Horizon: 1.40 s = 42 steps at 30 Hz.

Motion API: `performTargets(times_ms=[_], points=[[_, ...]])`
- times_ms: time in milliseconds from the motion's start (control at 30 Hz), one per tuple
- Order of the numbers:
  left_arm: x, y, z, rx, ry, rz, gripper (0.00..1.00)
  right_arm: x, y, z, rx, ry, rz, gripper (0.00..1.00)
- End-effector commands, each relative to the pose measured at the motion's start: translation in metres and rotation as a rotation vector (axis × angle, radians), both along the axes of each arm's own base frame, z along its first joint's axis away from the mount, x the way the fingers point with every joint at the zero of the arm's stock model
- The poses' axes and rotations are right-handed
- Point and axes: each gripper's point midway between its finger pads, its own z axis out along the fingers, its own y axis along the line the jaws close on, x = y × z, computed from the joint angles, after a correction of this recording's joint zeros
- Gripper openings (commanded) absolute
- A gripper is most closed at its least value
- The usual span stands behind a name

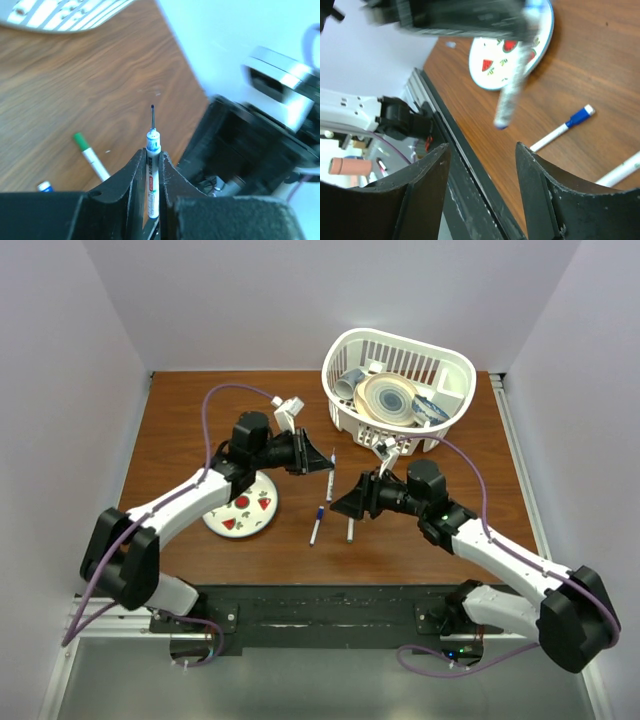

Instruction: Insert the pens into the pen caps

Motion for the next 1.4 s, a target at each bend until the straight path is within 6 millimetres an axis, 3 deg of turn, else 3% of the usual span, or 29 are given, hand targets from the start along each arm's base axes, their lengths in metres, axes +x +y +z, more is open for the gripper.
performTargets(times_ms=[0, 33, 67, 200, 367, 467, 567, 700, 733, 800, 867, 900, 933, 1000, 1100, 1200, 1233, 1267, 1300, 1333, 1367], points=[[-0.022, -0.002, 0.048, -0.129, -0.160, -0.090, 0.00, 0.005, 0.009, 0.030, 0.100, -0.081, 0.031, 0.57], [-0.025, 0.000, 0.044, -0.133, -0.150, -0.088, 0.00, 0.006, 0.010, 0.032, 0.114, -0.079, 0.024, 0.56], [-0.028, 0.000, 0.054, -0.173, -0.161, -0.087, 0.00, 0.008, 0.011, 0.034, 0.126, -0.077, 0.019, 0.55], [-0.041, 0.001, 0.061, -0.263, -0.146, -0.099, 0.00, 0.010, 0.015, 0.045, 0.210, -0.076, 0.013, 0.48], [-0.046, 0.003, 0.064, -0.307, -0.134, -0.095, 0.00, 0.009, 0.018, 0.050, 0.261, -0.075, 0.027, 0.35], [-0.045, 0.004, 0.066, -0.313, -0.133, -0.078, 0.00, 0.008, 0.020, 0.051, 0.284, -0.067, 0.035, 0.33], [-0.043, 0.005, 0.069, -0.320, -0.132, -0.065, 0.00, 0.005, 0.022, 0.054, 0.313, -0.061, 0.050, 0.24], [-0.041, 0.005, 0.074, -0.329, -0.141, -0.057, 0.00, -0.003, 0.026, 0.059, 0.344, -0.063, 0.098, 0.00], [-0.040, 0.004, 0.074, -0.327, -0.141, -0.055, 0.04, -0.003, 0.026, 0.060, 0.349, -0.062, 0.103, 0.00], [-0.033, 0.005, 0.074, -0.296, -0.130, -0.022, 0.21, -0.004, 0.024, 0.063, 0.361, -0.069, 0.099, 0.00], [-0.026, 0.009, 0.066, -0.243, -0.105, 0.024, 0.53, -0.004, 0.023, 0.062, 0.359, -0.075, 0.087, 0.00], [-0.018, 0.013, 0.069, -0.232, -0.106, 0.067, 0.63, -0.004, 0.023, 0.062, 0.359, -0.077, 0.085, 0.00], [-0.012, 0.020, 0.068, -0.223, -0.096, 0.100, 0.74, -0.005, 0.022, 0.065, 0.361, -0.085, 0.083, 0.00], [-0.004, 0.031, 0.064, -0.213, -0.057, 0.155, 0.80, -0.004, 0.021, 0.063, 0.350, -0.077, 0.077, 0.00], [0.010, 0.054, 0.056, -0.221, 0.051, 0.235, 0.99, -0.004, 0.019, 0.065, 0.335, -0.089, 0.062, 0.00], [0.039, 0.095, 0.027, -0.195, 0.225, 0.373, 1.00, -0.004, 0.015, 0.063, 0.312, -0.099, 0.045, 0.00], [0.052, 0.123, -0.003, -0.142, 0.335, 0.466, 1.00, -0.004, 0.014, 0.061, 0.304, -0.105, 0.041, 0.00], [0.055, 0.139, -0.016, -0.103, 0.383, 0.504, 1.00, -0.006, 0.012, 0.064, 0.305, -0.114, 0.040, 0.00], [0.067, 0.158, -0.019, -0.061, 0.379, 0.570, 1.00, -0.007, 0.012, 0.062, 0.294, -0.114, 0.041, 0.00], [0.066, 0.184, -0.034, 0.032, 0.398, 0.639, 1.00, -0.007, 0.011, 0.064, 0.290, -0.120, 0.041, 0.00], [0.069, 0.200, -0.035, 0.089, 0.386, 0.706, 1.00, -0.008, 0.010, 0.065, 0.286, -0.125, 0.041, 0.00]])
